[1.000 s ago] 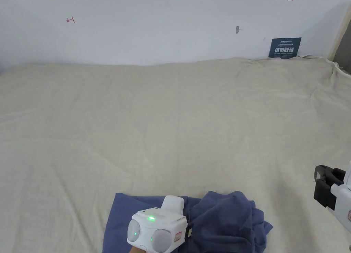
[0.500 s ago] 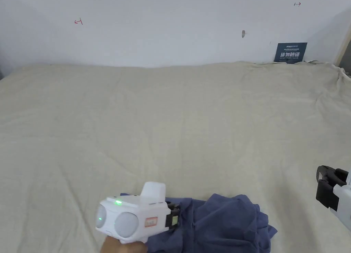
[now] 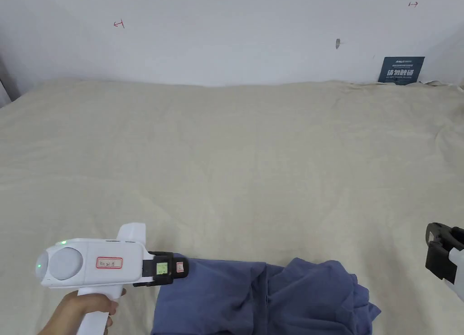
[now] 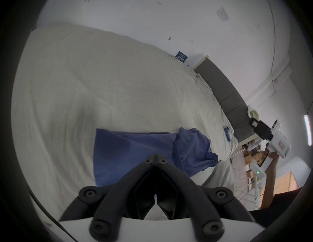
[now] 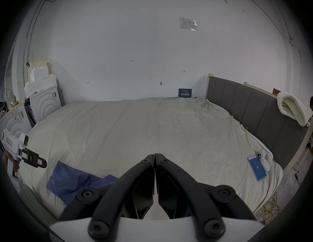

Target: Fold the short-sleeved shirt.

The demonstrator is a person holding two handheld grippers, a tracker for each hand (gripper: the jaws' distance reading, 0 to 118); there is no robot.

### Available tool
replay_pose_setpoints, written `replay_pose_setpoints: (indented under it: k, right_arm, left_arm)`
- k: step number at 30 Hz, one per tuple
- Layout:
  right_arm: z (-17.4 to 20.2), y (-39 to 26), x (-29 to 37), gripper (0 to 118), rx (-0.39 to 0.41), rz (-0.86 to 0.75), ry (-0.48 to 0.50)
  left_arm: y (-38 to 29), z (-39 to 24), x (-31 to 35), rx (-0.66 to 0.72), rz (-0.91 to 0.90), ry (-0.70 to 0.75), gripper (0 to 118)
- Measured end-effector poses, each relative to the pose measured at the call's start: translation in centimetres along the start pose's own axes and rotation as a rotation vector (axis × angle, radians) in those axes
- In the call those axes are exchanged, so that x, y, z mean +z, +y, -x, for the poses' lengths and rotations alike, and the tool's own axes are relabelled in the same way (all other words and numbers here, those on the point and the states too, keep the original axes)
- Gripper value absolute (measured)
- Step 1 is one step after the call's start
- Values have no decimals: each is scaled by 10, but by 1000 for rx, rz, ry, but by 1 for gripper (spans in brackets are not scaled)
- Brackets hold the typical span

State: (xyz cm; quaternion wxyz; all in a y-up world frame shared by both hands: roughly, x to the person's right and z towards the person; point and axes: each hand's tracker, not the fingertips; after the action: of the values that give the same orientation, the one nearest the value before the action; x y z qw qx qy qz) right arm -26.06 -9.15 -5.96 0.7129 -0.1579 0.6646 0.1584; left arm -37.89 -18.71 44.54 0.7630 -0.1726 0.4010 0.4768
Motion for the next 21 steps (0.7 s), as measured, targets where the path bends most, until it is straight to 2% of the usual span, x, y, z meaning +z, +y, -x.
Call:
replay_pose_setpoints:
  k: [2, 4, 5, 7, 9, 10, 21]
  right_arm:
    - [1, 0, -1, 1, 3, 5, 3]
    - [2, -1, -3, 1, 6, 9, 4]
    - [2, -2, -3, 1, 7, 12, 4]
    - [2, -3, -5, 1, 8, 18, 6]
    - [3, -3, -5, 1, 10, 22, 5]
    - [3, -4, -6, 1, 10, 24, 5]
    - [1, -7, -7, 1, 11, 41, -2]
  left_arm:
    - [1, 18, 0, 40, 6, -5, 3]
    - [1, 34, -2, 76, 18, -11, 17]
    - [0, 40, -4, 94, 24, -9, 29]
    - [0, 47, -9, 91, 32, 14, 66]
    - [-1, 53, -16, 80, 44, 41, 92]
    - [-2, 53, -21, 78, 66, 49, 96]
    - [-4, 61, -64, 64, 191, 104, 96]
